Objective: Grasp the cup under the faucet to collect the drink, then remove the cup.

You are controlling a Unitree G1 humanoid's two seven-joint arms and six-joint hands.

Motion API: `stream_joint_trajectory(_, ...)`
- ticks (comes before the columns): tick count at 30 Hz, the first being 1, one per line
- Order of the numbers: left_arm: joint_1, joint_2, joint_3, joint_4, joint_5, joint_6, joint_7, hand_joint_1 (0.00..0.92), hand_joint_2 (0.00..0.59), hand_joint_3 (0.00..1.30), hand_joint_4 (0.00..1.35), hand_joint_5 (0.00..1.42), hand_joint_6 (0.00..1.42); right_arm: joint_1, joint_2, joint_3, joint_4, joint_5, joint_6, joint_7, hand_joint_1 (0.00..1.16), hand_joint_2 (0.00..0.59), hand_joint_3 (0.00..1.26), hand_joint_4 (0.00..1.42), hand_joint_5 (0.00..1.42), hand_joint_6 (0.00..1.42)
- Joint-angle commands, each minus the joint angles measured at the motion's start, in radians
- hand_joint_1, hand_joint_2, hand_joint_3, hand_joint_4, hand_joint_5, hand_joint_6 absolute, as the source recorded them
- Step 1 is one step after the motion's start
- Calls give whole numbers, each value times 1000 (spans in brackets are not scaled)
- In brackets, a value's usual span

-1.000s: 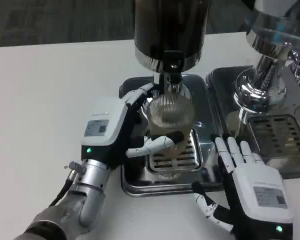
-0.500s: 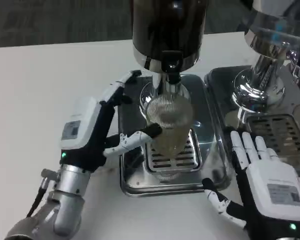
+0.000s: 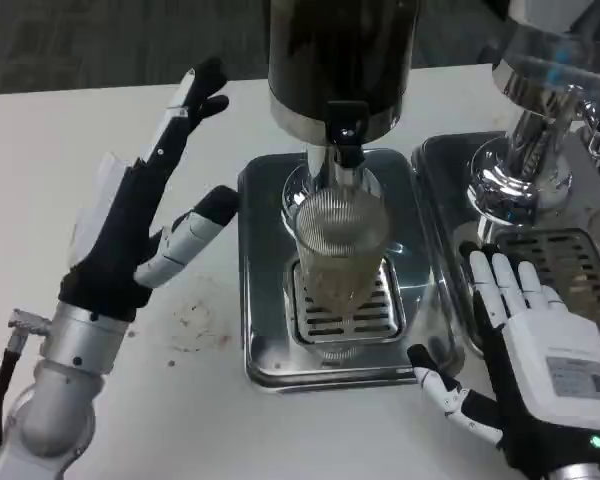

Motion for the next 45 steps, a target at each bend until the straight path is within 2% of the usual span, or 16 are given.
stream_joint_trajectory(1, 15, 34, 28, -120, -231, 73, -292, 0, 124, 0, 0, 149, 122, -1, 5, -9, 14, 12, -9, -19, 291, 342, 0, 0, 0, 109)
stream_joint_trajectory(4, 11, 24, 67, -183, -345, 136, -446, 0, 115, 0, 0, 140, 146, 4, 12, -8, 16, 14, -9, -27, 294, 342, 0, 0, 0, 110)
stream_joint_trajectory(7, -24, 20, 97, -230, -404, 187, -565, 0, 117, 3, 0, 160, 164, 11, 26, 0, 20, 17, -7, -40, 294, 339, 0, 0, 0, 111)
stream_joint_trajectory(15, -73, -34, 154, -249, -397, 251, -708, 0, 126, 69, 0, 231, 216, 22, 44, 4, 17, 10, 5, -60, 295, 335, 0, 0, 0, 112)
stream_joint_trajectory(24, -179, -96, 159, -135, -314, 253, -782, 0, 128, 108, 31, 249, 224, 39, 60, 10, 5, -3, 20, -79, 295, 334, 0, 0, 0, 112)
stream_joint_trajectory(30, -190, -116, 158, -118, -280, 237, -825, 0, 129, 141, 58, 274, 254, 55, 81, 12, -1, -12, 34, -96, 295, 334, 0, 0, 0, 112)
stream_joint_trajectory(34, -157, -119, 155, -150, -269, 227, -845, 0, 129, 164, 77, 290, 273, 54, 81, 9, 0, -11, 30, -92, 295, 334, 0, 0, 0, 112)
stream_joint_trajectory(38, -107, -97, 147, -217, -172, 153, -802, 0, 130, 177, 90, 303, 278, 42, 75, 9, 10, -6, 22, -86, 297, 339, 0, 0, 0, 112)
stream_joint_trajectory(45, -58, -75, 152, -268, -127, 139, -759, 0, 130, 194, 97, 307, 282, 16, 71, 10, 26, 4, 12, -76, 301, 342, 0, 0, 0, 112)
